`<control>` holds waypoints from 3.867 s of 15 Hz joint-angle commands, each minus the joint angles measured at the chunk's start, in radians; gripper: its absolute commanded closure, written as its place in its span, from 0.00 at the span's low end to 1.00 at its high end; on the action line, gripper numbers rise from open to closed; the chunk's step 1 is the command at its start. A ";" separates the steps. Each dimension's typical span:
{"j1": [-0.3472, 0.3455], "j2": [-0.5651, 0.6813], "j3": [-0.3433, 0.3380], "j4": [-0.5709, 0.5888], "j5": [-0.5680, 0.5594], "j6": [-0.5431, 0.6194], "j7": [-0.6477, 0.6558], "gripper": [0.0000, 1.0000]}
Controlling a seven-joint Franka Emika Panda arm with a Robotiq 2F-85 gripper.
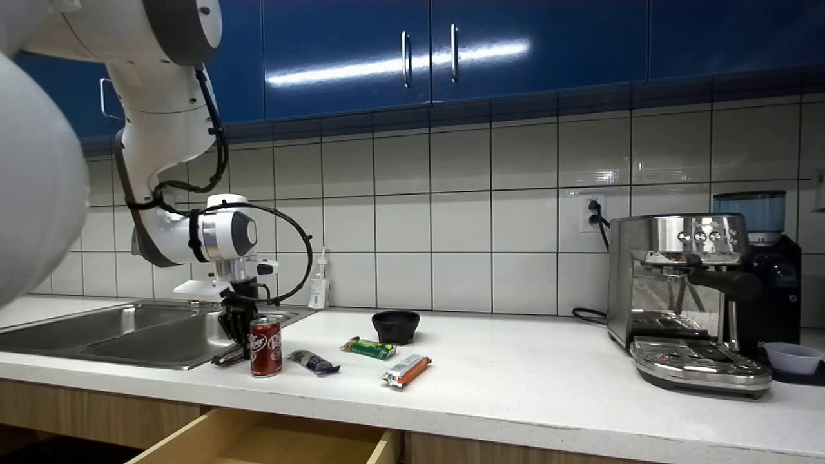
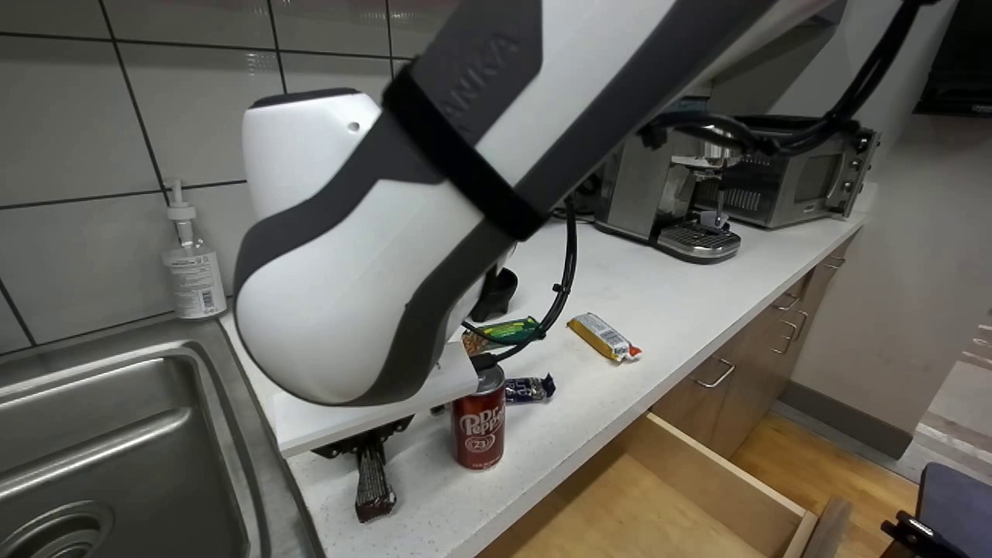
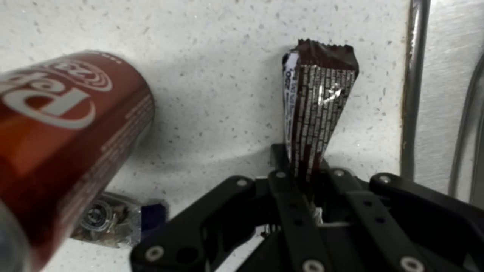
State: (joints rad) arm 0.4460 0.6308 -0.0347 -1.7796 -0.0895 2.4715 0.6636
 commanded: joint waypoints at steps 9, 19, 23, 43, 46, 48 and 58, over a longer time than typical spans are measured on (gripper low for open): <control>0.009 -0.104 -0.019 -0.074 -0.048 0.034 0.048 0.96; 0.005 -0.251 -0.022 -0.226 -0.121 0.136 0.108 0.96; -0.001 -0.321 -0.022 -0.292 -0.166 0.165 0.141 0.96; -0.218 -0.691 0.081 -0.685 -0.244 0.140 0.239 0.96; -0.248 -0.689 0.098 -0.707 -0.213 0.110 0.229 0.96; -0.261 -0.675 0.105 -0.714 -0.197 0.086 0.229 0.96; -0.292 -0.593 0.101 -0.761 -0.127 0.061 0.240 0.96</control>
State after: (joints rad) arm 0.1766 0.0161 0.0435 -2.5261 -0.2482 2.5335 0.9000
